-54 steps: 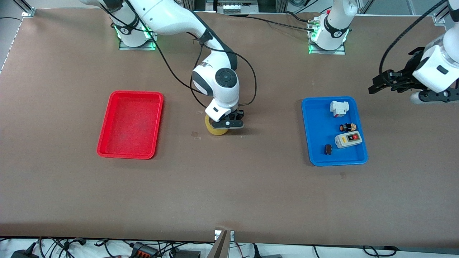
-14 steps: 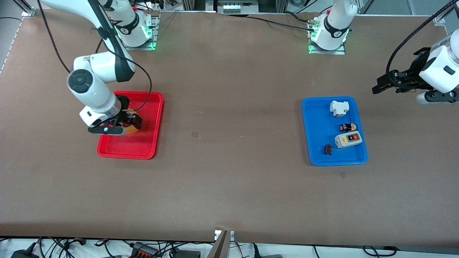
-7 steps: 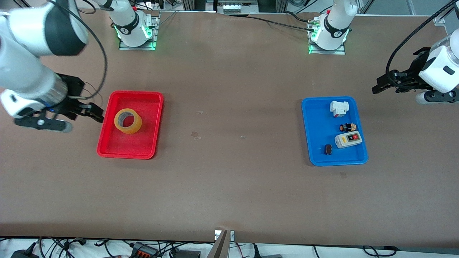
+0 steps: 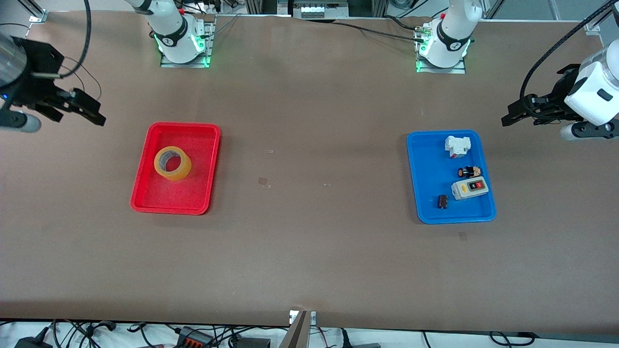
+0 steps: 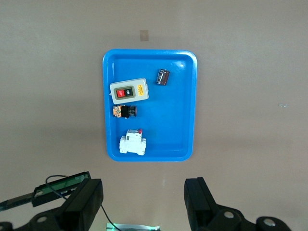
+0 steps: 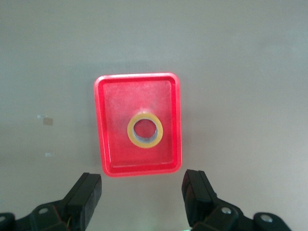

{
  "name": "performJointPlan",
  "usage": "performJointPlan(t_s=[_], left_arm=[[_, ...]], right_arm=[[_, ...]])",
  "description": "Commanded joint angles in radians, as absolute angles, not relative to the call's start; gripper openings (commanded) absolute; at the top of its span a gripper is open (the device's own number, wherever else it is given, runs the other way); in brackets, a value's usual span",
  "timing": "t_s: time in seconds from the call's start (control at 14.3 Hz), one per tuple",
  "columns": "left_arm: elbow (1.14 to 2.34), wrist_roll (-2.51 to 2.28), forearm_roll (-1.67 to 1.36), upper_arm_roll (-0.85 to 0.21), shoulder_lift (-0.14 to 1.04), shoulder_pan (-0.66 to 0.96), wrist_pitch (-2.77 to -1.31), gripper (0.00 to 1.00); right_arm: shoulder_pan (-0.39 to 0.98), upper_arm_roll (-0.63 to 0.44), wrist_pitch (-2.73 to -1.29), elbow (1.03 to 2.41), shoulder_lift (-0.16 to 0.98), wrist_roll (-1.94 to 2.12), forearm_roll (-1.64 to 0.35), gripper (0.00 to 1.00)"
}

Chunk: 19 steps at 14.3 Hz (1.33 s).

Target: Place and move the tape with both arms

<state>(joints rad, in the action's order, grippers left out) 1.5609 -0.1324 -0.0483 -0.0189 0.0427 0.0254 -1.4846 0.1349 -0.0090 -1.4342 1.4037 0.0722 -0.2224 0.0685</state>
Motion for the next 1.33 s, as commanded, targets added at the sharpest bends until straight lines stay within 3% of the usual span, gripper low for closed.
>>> performJointPlan(t_s=[0.0, 0.42, 1.26], left_arm=[[1.580, -0.114, -0.052, -0.025, 0.015, 0.018, -1.477, 1.00], [1.580, -0.114, -0.051, -0.023, 0.015, 0.018, -1.483, 1.00], [1.580, -0.114, -0.045, -0.025, 0.017, 0.018, -1.485, 1.00]], right_arm=[[0.127, -0.029, -1.402, 1.408, 0.034, -0.198, 0.048, 0.99], [0.123, -0.094, -1.408, 1.460, 0.005, -0.112, 0.043, 0.99], [0.132, -0.084, -1.433, 1.462, 0.015, -0.123, 0.040, 0.98]])
